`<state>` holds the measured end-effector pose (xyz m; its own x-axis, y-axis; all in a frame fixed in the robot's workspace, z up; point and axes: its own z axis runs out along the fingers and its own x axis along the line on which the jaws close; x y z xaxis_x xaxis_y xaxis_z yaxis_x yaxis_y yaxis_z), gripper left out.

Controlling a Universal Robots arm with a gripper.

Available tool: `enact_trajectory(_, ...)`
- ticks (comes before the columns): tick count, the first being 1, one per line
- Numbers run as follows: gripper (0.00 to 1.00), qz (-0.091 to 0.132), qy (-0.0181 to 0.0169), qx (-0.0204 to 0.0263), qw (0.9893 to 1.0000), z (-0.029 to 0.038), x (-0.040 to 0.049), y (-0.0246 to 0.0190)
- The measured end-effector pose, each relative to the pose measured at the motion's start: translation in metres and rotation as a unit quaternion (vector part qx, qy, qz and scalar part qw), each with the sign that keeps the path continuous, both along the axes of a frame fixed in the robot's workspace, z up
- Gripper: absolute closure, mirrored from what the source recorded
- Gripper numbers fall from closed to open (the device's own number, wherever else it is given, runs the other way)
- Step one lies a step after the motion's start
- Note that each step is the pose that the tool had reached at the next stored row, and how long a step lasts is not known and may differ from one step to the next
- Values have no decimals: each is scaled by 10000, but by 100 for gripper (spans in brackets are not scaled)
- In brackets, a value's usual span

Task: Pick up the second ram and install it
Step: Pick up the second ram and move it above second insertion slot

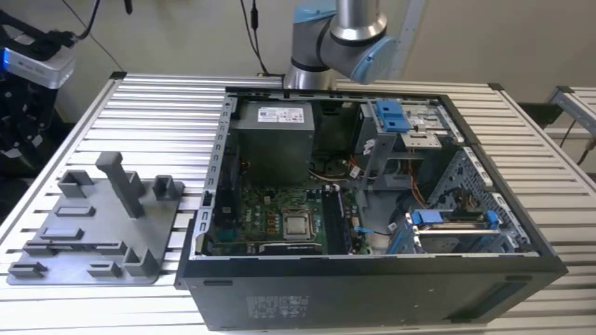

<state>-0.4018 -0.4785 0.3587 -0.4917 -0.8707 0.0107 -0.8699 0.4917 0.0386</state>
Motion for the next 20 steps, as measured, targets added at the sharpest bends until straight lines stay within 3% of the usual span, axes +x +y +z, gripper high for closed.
enact_trajectory(6, 89, 394, -13, 0, 9992, 0, -1, 0)
enact_trajectory(11, 89, 714, -24, 0, 9974, 0, -2, 0)
enact_trajectory(16, 89, 1032, -34, 0, 9947, 0, -2, 0)
enact_trajectory(20, 89, 1316, -54, -2, 9913, -2, -4, 0)
